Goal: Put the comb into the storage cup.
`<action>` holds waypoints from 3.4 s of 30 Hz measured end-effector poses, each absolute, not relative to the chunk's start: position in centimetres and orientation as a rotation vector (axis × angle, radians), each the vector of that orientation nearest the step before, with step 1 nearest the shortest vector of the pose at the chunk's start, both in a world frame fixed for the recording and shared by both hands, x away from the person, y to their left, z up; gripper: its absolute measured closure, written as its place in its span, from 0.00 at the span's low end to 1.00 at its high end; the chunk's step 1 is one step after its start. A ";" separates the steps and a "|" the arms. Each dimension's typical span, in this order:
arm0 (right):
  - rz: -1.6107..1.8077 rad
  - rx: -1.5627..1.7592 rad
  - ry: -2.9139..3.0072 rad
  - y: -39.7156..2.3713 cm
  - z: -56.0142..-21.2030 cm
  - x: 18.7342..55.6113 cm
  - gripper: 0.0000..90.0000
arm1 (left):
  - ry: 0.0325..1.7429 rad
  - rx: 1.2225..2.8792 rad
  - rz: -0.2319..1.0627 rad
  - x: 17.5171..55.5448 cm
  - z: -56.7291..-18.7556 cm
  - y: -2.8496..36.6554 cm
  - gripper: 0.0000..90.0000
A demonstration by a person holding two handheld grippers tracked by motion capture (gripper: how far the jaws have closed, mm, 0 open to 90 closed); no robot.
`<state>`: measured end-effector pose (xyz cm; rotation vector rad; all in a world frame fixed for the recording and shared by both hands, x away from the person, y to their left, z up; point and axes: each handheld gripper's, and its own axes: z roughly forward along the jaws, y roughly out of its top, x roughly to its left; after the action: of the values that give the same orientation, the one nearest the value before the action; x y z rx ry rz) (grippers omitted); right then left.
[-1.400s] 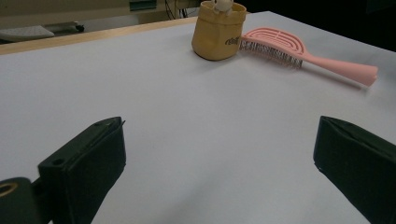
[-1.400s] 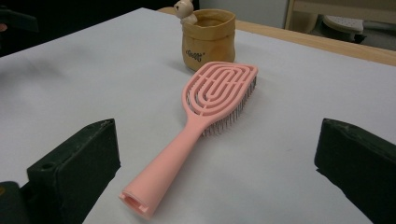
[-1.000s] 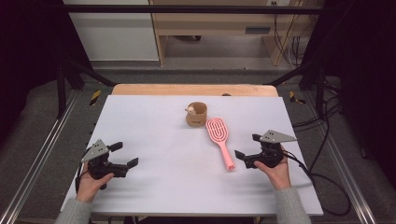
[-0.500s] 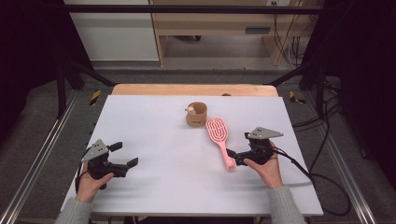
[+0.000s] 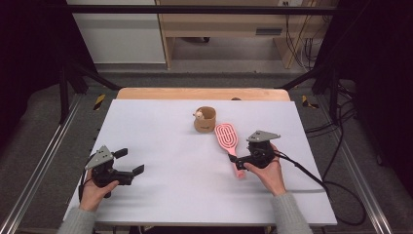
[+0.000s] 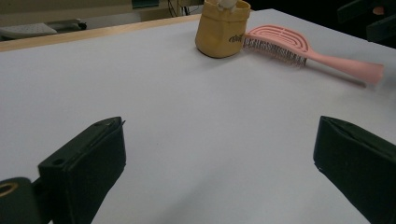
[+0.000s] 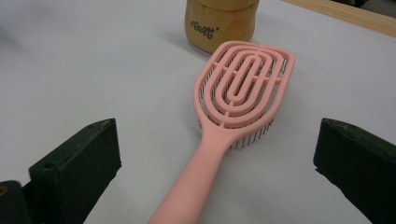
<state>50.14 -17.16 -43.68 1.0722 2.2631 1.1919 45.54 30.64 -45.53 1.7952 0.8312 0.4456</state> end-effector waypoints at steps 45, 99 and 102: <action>0.909 1.222 2.401 -14.7 -46.5 52.7 0.59 | 0.834 1.801 0.444 45.6 -45.6 30.6 0.03; 0.752 1.410 2.387 -14.0 -46.1 53.3 0.77 | 0.831 1.804 0.440 45.6 -45.7 30.5 0.03; 0.757 1.419 2.391 -14.0 -46.1 53.2 0.77 | 0.831 1.805 0.440 45.6 -45.7 30.5 0.03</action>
<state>53.23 -13.98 -46.06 1.4191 2.3908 0.7567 45.61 30.53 -45.66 1.8046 0.8305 0.4400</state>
